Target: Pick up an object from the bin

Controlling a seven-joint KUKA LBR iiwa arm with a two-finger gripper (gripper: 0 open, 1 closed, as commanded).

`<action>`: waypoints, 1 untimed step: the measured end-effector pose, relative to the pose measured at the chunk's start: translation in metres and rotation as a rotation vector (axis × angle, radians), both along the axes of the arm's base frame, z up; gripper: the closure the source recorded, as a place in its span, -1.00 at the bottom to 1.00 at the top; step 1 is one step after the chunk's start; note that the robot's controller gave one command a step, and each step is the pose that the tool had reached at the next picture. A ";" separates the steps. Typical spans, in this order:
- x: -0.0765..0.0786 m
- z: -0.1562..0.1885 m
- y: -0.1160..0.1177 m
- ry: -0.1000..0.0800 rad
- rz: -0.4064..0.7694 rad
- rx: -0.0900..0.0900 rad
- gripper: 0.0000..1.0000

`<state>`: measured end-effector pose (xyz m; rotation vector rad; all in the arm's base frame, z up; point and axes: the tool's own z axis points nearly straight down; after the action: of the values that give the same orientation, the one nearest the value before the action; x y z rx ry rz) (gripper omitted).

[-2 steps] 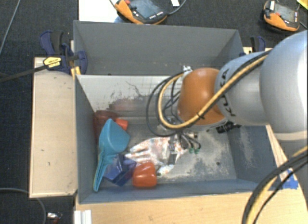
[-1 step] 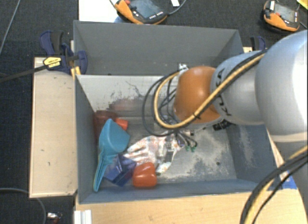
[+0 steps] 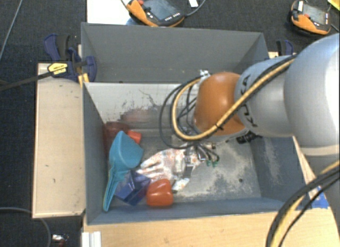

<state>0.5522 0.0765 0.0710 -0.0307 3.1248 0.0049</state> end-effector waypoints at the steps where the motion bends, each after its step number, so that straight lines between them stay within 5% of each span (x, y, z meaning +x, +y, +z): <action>1: -0.019 0.000 0.037 -0.002 0.181 -0.002 -1.00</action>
Offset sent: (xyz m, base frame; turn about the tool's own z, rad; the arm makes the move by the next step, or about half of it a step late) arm -0.0022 -0.0012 -0.0010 -0.0046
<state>0.5330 0.1139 0.0706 -0.3133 3.1081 0.0049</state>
